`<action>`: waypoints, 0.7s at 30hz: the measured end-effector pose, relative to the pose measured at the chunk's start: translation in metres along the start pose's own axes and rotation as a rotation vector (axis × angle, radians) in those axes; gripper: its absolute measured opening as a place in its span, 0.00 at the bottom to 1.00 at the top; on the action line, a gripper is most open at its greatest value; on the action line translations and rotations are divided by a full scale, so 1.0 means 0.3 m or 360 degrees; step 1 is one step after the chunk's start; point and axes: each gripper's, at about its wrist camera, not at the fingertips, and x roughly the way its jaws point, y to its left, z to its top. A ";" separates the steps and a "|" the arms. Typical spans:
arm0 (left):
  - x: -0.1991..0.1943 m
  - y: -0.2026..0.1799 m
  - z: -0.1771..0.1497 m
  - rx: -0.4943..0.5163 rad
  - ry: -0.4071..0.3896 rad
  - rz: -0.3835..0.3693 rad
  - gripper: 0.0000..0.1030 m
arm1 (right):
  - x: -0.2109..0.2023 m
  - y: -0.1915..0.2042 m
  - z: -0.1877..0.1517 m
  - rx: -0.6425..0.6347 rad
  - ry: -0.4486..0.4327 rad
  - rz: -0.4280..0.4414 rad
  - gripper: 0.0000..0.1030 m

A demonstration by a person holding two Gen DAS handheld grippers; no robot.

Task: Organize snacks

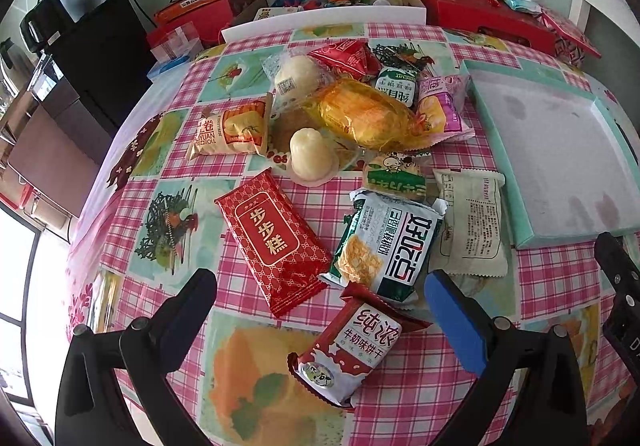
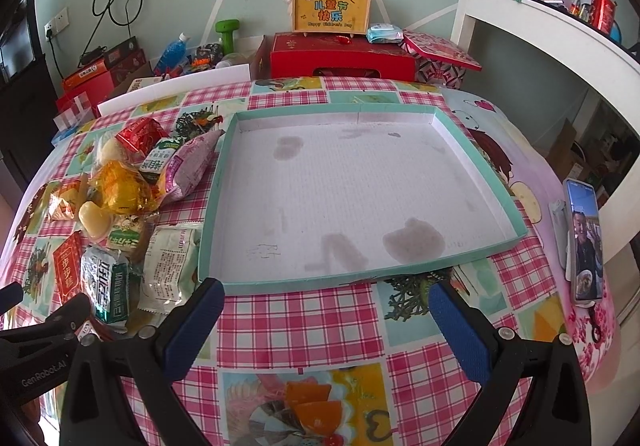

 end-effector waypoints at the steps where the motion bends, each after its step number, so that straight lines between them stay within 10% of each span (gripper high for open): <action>1: 0.001 -0.001 0.001 0.0000 0.0001 0.0001 1.00 | 0.000 0.000 0.000 0.0001 -0.0001 0.0001 1.00; 21: 0.007 -0.001 -0.003 0.0003 0.0011 0.0007 1.00 | 0.007 0.001 -0.002 0.0000 0.0011 -0.0004 1.00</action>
